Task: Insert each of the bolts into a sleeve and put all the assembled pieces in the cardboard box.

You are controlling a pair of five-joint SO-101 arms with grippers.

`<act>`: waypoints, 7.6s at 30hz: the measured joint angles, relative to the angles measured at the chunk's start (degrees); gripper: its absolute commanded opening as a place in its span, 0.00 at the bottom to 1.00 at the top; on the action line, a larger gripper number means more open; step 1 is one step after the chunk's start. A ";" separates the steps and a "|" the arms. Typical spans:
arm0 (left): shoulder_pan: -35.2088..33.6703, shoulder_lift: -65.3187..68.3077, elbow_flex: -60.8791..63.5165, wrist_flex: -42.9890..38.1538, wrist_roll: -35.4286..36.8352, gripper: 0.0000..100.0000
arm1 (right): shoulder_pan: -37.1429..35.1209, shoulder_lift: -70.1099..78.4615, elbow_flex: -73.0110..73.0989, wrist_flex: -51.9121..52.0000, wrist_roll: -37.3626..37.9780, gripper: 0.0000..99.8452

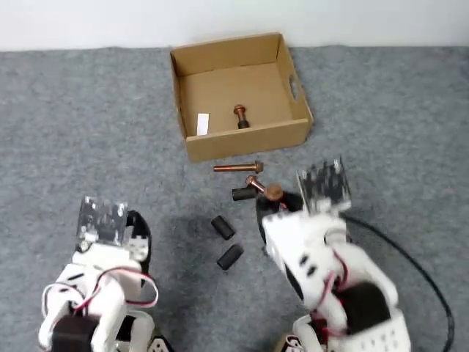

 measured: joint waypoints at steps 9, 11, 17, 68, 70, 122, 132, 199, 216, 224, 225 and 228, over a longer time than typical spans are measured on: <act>-5.36 0.35 20.75 -13.63 -0.26 0.00 | 6.33 34.46 -16.88 -16.88 -0.44 0.01; -5.36 0.44 23.82 -15.65 -0.26 0.00 | 6.95 41.41 -21.27 -20.57 -0.44 0.01; -5.54 0.44 29.98 -19.78 -0.26 0.00 | 7.91 60.75 -37.71 -27.43 -0.44 0.01; -5.63 0.53 31.47 -22.15 -0.26 0.00 | 5.89 111.47 -105.93 30.42 3.25 0.02; -5.63 0.53 31.47 -22.15 -0.26 0.00 | 5.01 111.47 -106.55 35.25 6.68 0.02; -15.38 0.53 31.47 -23.74 -0.26 0.01 | -15.74 111.38 -66.11 24.97 11.43 0.01; -15.38 0.53 31.47 -23.74 -0.26 0.01 | -14.77 108.31 -72.09 36.22 10.90 0.01; 15.47 17.67 -4.48 -16.26 20.31 0.01 | 44.04 -31.03 14.42 22.68 -9.05 0.01; 24.70 84.04 -48.88 -14.51 36.31 0.01 | 44.04 -31.30 17.23 22.68 -7.91 0.01; 28.04 102.77 -62.42 -12.40 43.52 0.04 | 44.04 -31.30 17.23 22.68 -7.91 0.01; 28.75 104.18 -63.91 -11.60 44.04 0.07 | 44.04 -31.30 17.23 22.68 -7.91 0.01; 30.86 107.96 -67.96 -9.49 45.10 0.16 | 44.04 -31.30 17.23 22.68 -7.91 0.01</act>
